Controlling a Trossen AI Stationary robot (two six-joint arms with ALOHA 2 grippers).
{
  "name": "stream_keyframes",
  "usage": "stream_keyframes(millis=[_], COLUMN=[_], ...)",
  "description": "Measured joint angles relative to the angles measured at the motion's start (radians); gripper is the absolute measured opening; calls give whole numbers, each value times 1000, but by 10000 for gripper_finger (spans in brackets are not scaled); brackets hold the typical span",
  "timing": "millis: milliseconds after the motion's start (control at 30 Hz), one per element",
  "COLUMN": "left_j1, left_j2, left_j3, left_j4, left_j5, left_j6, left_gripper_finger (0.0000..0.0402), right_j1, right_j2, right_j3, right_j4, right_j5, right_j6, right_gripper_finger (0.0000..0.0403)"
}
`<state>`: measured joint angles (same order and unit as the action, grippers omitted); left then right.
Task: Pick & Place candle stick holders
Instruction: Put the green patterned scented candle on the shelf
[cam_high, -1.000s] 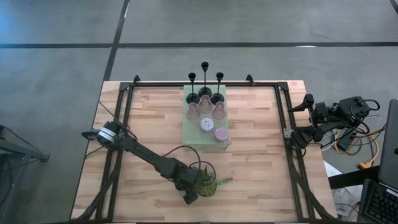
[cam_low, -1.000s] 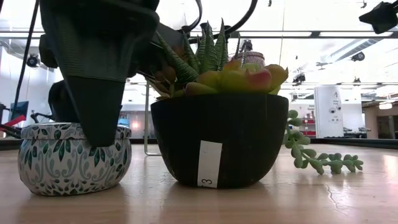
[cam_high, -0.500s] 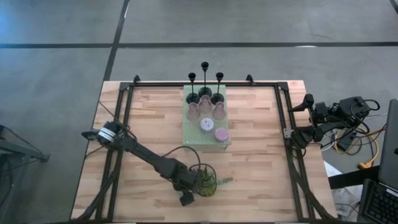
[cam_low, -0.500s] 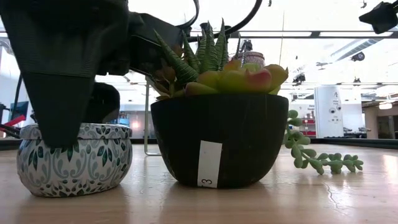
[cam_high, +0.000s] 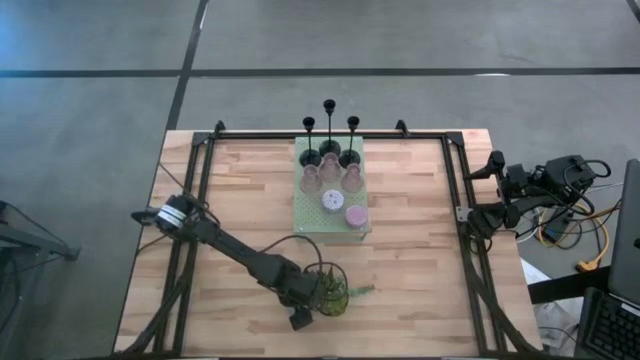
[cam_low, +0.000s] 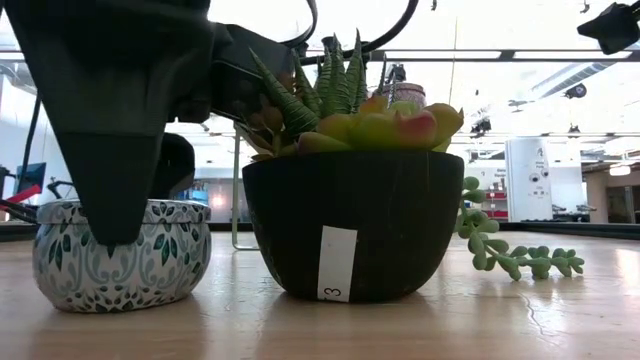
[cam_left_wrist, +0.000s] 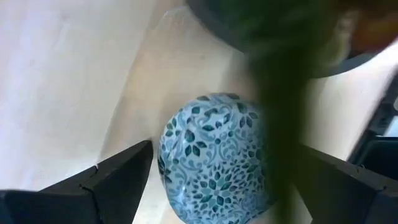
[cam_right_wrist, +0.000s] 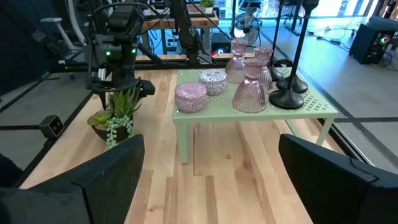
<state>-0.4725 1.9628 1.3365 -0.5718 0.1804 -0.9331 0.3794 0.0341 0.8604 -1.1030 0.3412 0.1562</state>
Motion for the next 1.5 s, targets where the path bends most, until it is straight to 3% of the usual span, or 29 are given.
stream_keyframes(millis=[1033,1367,1500], left_j1=[1,1,1], left_j2=[0,0,0], left_j3=[-19,-19,-18], left_j4=[43,39,21], left_j5=[-51,-51,-50], left_j6=[116,120,119], left_gripper_finger=[368,316,313], right_j1=[0,0,0], right_j2=[0,0,0], right_j3=[0,0,0], right_j4=[0,0,0], right_j5=[0,0,0], right_j6=[0,0,0], right_gripper_finger=[366,366,366])
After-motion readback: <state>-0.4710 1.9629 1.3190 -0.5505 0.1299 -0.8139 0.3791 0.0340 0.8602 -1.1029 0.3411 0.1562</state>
